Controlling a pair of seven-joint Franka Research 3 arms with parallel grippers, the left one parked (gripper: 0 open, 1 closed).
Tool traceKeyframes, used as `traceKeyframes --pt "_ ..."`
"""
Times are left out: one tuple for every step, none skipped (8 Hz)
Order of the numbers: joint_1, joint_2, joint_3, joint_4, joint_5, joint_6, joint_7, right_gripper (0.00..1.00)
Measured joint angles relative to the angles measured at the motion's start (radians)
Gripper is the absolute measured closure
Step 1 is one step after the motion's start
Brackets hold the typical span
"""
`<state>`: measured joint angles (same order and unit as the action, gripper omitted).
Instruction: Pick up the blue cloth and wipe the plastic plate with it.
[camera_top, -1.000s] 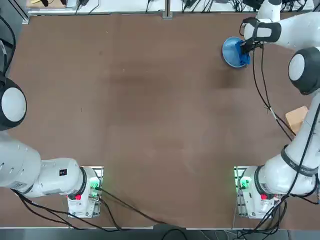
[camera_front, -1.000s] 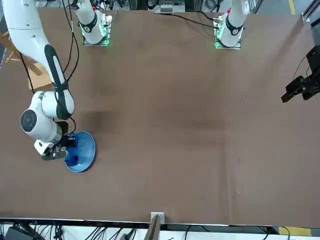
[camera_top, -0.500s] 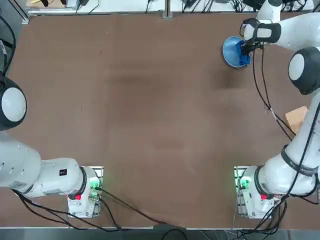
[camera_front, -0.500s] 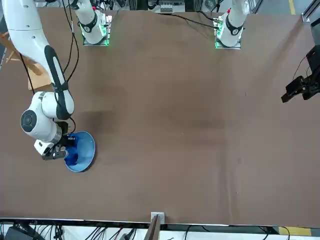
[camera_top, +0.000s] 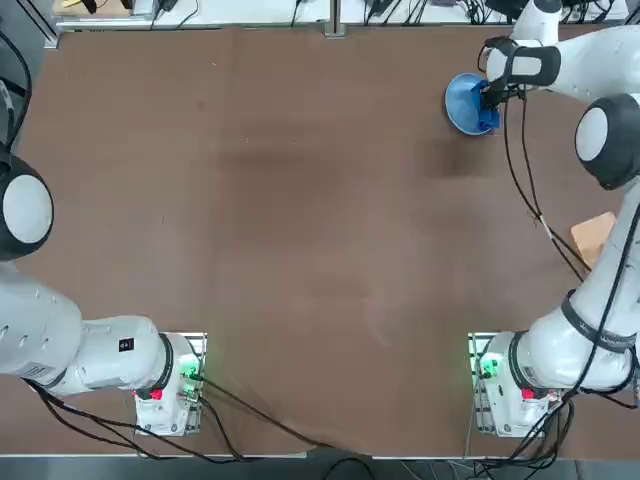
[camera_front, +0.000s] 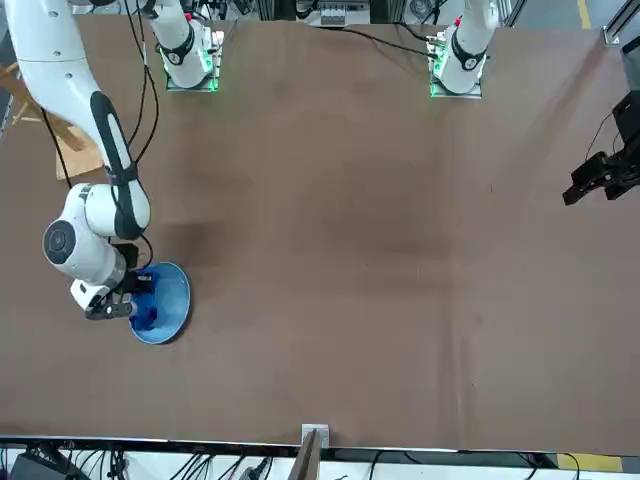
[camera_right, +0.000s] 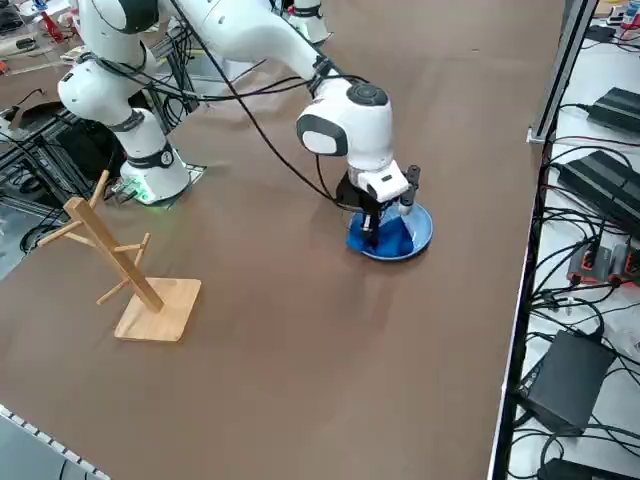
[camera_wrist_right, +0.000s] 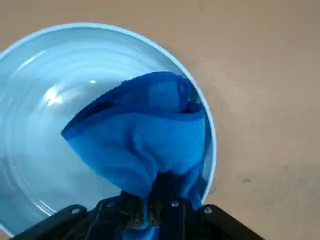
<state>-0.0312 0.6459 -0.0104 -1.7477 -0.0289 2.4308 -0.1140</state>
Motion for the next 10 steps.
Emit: traceKeyframes --pt "0.01 0.0 0.0 0.0 0.0 0.0 0.017 0.94" --pt "0.022 0.0 0.0 0.001 0.0 0.0 0.037 0.94" --pt "0.034 0.0 0.0 0.001 0.0 0.0 0.052 0.94" --pt "0.045 0.0 0.0 0.002 0.0 0.001 0.069 0.94" --pt "0.053 0.0 0.0 0.002 0.0 0.002 0.082 0.94" --pt "0.061 0.0 0.0 0.002 0.0 0.005 0.095 0.94" --pt "0.069 0.001 0.0 0.003 0.004 0.008 0.108 0.94" --pt "0.076 0.005 0.0 0.008 0.013 0.009 0.113 0.94" --pt "0.082 0.012 0.001 0.019 0.021 0.012 0.115 0.94" --pt "0.087 0.023 0.001 0.036 0.027 0.019 0.116 0.94"
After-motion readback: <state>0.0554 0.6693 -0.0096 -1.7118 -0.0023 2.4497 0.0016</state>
